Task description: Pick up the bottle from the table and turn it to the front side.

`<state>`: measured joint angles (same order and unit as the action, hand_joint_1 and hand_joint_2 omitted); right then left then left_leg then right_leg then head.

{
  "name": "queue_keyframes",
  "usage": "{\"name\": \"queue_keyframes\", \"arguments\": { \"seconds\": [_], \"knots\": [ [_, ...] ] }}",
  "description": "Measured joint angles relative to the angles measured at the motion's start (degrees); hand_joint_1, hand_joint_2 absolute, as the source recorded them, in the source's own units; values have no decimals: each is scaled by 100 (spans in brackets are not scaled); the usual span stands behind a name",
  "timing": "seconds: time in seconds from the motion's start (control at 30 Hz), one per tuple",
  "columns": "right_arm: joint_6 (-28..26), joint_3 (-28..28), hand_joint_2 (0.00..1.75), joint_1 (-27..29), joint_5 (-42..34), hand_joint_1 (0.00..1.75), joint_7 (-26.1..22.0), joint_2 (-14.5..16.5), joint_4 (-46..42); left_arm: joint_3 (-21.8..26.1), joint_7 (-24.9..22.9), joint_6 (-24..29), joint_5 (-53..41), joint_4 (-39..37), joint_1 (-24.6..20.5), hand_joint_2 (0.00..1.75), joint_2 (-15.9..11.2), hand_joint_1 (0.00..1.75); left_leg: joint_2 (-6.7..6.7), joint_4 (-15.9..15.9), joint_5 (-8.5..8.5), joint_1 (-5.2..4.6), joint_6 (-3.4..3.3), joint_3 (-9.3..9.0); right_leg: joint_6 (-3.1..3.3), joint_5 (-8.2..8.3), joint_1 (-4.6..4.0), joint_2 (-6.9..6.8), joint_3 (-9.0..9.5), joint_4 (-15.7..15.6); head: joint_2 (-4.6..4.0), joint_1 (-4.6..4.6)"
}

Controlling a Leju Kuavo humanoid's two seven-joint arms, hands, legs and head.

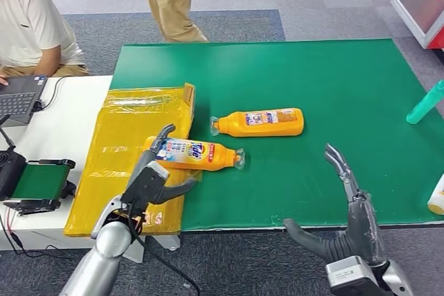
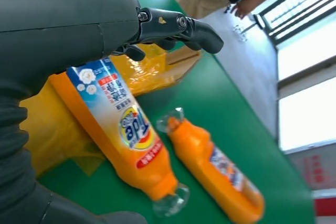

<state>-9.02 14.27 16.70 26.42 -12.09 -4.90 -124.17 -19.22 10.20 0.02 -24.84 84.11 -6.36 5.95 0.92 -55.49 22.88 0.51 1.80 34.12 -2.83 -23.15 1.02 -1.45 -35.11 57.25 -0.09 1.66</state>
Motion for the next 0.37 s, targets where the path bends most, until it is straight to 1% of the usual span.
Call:
{"name": "queue_keyframes", "arguments": {
  "seconds": [0.23,0.37],
  "knots": [
    [168,-154,175,251,-557,0,60,-44,54,3,196,-69,1043,1156,628,175,-40,0,0,0,2,0,-1,-2,0,0,1,0,3,0,0,-1],
    [304,-233,175,378,-875,0,141,-89,108,5,315,-164,1564,1578,908,175,-109,0,0,0,3,0,0,-2,-1,-1,0,0,3,0,0,-1]
  ]
}}
